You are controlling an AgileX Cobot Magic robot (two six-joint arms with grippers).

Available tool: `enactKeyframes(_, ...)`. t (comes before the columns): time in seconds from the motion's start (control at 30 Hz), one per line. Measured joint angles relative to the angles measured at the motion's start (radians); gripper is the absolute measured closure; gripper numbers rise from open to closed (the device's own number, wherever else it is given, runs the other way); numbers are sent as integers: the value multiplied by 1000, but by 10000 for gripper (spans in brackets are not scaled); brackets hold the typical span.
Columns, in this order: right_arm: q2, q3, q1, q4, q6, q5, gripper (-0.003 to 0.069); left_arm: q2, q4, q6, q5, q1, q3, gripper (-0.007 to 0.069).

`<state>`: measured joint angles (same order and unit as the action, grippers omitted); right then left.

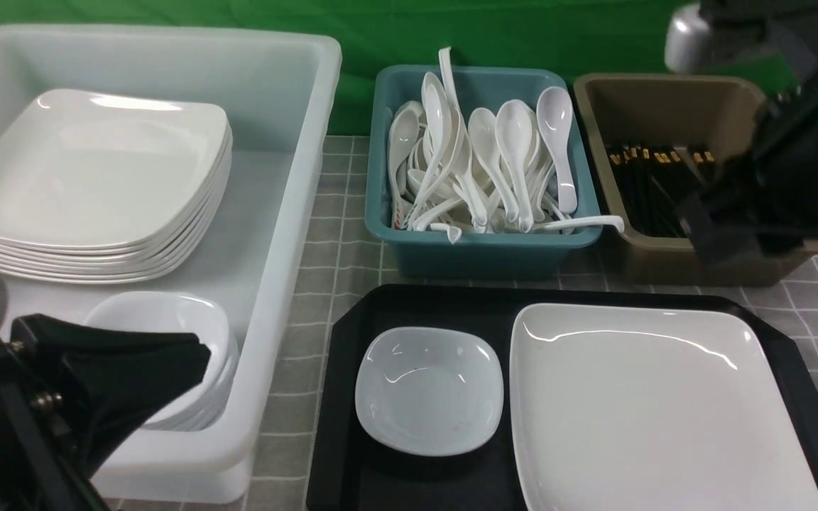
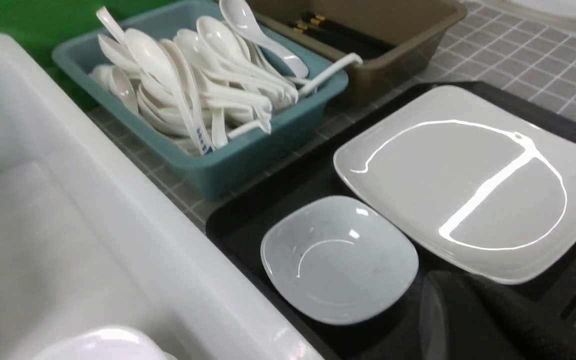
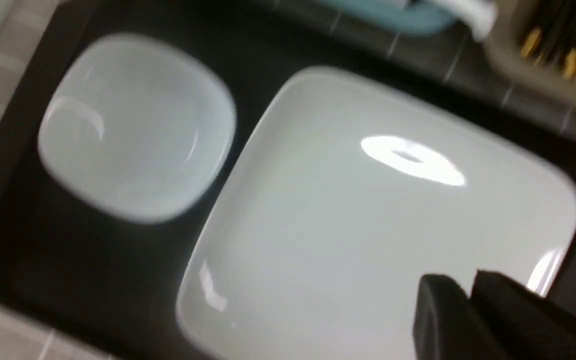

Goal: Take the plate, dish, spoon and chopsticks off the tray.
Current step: Use the left arm to grab a small plate from the dinner plate

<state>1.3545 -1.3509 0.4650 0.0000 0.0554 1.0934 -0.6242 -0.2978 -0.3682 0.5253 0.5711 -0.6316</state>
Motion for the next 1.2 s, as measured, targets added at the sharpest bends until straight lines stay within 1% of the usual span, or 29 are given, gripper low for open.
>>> enactKeyframes(0.1,-124,159,64,0,49,-6,543,-4,-15,-11,14,0,0,613)
enactKeyframes(0.13,-130,166,68,0,51,-7,542,-4,-15,-11,15,0,0,613)
enactKeyframes(0.23,-236,269,120,0,85,-21,536,-4,-33,-22,21,0,0,613)
enactKeyframes(0.33,-309,327,142,0,99,-30,529,-5,-37,-38,23,0,0,613)
enactKeyframes(0.47,-389,389,147,0,110,-39,518,-26,-37,-59,24,0,0,613)
enactKeyframes(0.6,-419,416,147,0,108,-40,516,-89,-37,-88,42,0,-1,613)
enactKeyframes(0.87,-418,420,147,0,13,-77,517,-279,-45,-137,114,0,-88,613)
enactKeyframes(0.93,-418,420,147,0,2,-89,533,-322,-56,-151,123,0,-110,613)
enactKeyframes(1.07,-418,420,147,0,-21,-99,618,-421,-61,-165,147,21,-150,613)
enactKeyframes(1.17,-418,420,147,0,-39,-97,631,-492,-42,-169,171,70,-183,613)
enactKeyframes(1.2,-418,420,147,0,-47,-89,631,-520,-22,-173,181,101,-201,613)
